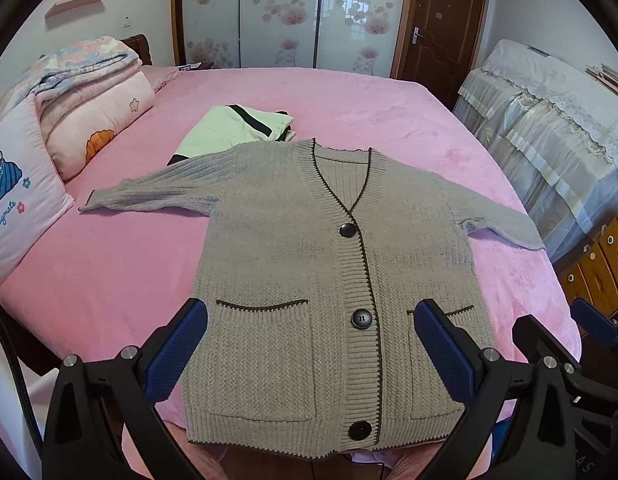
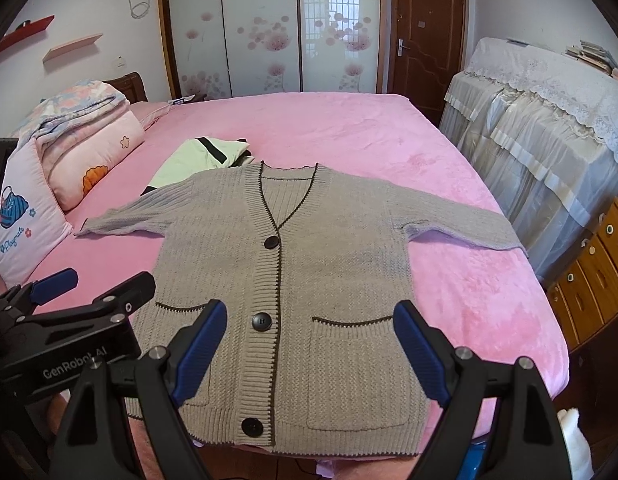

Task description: Fold large clothes

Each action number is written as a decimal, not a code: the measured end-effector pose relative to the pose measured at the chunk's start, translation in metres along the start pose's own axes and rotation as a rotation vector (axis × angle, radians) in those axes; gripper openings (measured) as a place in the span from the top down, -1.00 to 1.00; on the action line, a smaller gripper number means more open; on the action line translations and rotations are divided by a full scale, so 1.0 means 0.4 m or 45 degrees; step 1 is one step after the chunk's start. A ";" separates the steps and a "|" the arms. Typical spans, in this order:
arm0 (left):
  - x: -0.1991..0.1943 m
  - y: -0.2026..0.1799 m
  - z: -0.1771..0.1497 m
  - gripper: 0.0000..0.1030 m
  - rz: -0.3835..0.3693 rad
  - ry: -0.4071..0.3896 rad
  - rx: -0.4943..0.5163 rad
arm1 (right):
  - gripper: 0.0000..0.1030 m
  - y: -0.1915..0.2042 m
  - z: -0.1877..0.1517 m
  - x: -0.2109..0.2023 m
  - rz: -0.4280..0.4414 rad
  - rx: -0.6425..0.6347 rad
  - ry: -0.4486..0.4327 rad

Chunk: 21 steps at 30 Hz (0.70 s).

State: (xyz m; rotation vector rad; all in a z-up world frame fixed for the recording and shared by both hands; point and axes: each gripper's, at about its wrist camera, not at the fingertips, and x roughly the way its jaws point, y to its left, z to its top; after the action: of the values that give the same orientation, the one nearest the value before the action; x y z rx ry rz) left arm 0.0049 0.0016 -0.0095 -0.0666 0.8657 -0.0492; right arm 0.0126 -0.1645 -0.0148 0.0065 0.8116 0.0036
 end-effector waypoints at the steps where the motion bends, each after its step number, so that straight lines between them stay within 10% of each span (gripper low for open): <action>1: 0.000 -0.001 -0.002 -0.99 -0.005 0.000 -0.001 | -0.67 -0.002 0.000 0.001 0.006 0.004 0.003; 21: 0.062 0.005 0.000 -0.99 -0.082 0.066 -0.065 | -0.67 -0.017 -0.010 0.044 0.040 -0.010 0.032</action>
State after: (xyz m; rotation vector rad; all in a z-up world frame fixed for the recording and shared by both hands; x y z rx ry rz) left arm 0.0208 0.0020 -0.0284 -0.1413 0.9164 -0.0895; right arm 0.0220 -0.1711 -0.0305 0.0116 0.8364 0.0365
